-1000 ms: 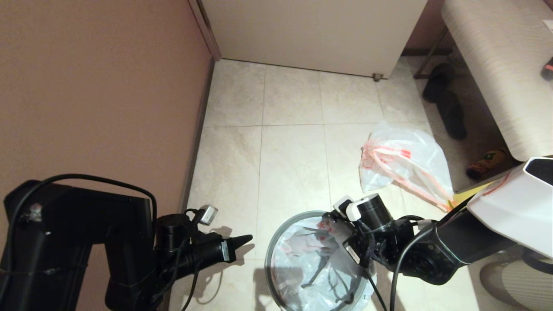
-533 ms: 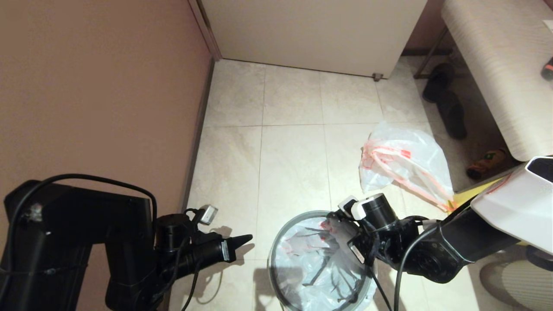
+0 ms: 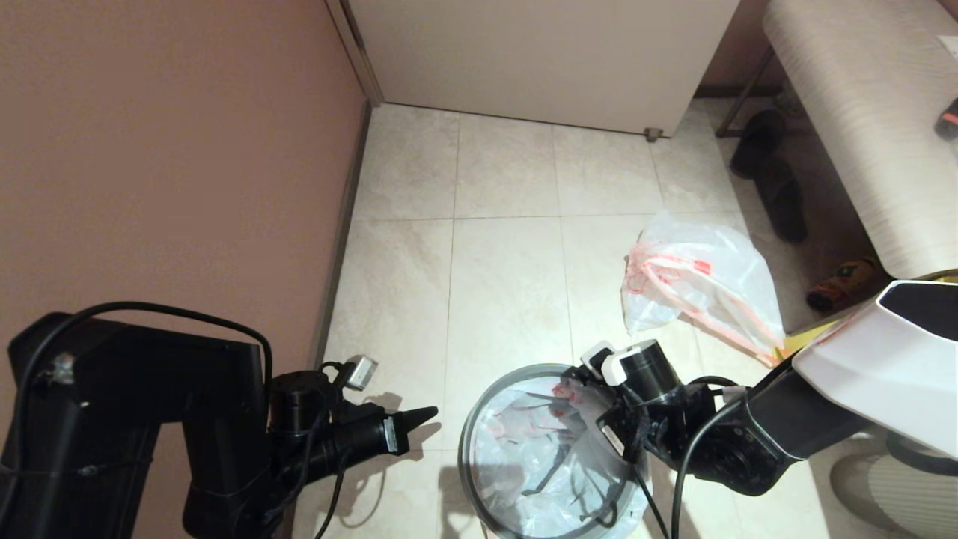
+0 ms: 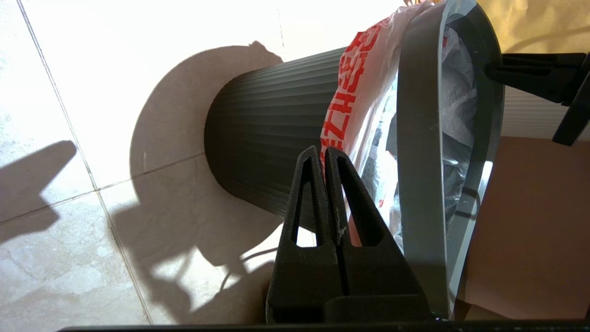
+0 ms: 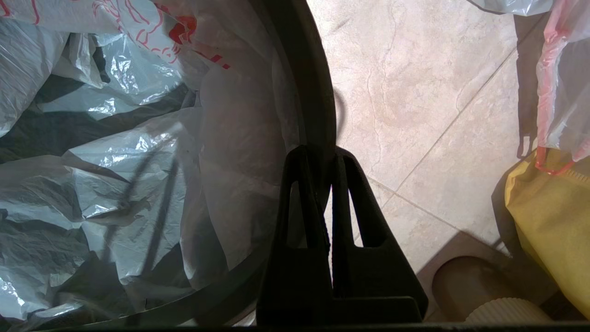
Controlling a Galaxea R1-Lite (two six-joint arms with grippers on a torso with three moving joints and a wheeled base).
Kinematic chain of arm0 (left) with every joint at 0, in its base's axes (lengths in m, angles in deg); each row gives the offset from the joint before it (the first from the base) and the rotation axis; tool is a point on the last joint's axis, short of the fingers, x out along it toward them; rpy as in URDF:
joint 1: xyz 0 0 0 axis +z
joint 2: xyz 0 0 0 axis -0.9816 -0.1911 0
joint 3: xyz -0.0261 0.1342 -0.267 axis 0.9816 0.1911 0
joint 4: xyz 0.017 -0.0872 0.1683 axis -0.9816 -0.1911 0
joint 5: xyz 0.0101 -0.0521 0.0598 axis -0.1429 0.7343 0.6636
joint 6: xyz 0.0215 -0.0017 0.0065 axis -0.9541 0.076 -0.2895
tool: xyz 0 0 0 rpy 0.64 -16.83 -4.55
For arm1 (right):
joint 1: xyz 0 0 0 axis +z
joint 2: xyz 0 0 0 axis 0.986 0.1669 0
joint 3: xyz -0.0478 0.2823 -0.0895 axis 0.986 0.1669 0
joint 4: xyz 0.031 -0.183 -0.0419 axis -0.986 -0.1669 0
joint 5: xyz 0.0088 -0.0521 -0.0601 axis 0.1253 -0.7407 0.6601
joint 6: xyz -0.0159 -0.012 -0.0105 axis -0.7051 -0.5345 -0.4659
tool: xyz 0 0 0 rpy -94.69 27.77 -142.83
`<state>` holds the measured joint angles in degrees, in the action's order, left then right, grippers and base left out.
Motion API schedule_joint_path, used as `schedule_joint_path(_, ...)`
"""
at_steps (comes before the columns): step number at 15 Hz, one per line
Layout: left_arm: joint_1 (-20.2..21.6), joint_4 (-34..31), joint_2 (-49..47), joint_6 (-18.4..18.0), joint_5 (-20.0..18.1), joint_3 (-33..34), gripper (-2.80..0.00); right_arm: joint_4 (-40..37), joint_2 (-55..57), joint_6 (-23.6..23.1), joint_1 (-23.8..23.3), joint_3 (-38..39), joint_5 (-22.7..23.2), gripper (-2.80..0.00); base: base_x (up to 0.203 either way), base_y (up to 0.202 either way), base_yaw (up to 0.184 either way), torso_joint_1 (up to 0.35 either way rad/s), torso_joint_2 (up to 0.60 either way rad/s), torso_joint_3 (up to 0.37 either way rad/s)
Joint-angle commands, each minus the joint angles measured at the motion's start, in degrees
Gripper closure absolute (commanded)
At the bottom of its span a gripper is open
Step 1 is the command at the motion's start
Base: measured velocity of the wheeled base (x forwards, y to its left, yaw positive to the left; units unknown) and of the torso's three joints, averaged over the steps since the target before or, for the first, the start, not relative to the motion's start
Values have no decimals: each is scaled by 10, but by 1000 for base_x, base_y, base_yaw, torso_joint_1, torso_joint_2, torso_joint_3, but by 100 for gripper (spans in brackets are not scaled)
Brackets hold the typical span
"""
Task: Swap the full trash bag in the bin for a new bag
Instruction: Place the trash can ring on the trash can
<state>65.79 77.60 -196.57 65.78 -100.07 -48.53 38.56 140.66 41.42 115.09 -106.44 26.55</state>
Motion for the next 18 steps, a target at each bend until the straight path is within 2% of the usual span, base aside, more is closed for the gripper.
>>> schedule_joint_path(1, 0, 27, -1, 1, -2, 0, 0, 1, 9, -1, 2, -2, 1, 0, 0, 0, 0, 0, 0, 0)
schedule_joint_path(11, 2, 27, 0, 1, -2, -3, 0, 1, 31, 2, 31, -30, 3, 0, 0, 0, 0, 0, 0, 0)
schedule_joint_path(18, 6, 27, 0, 1, -2, -7, 0, -1, 47, 1, 35, -94, 4, 0, 0, 0, 0, 0, 0, 0)
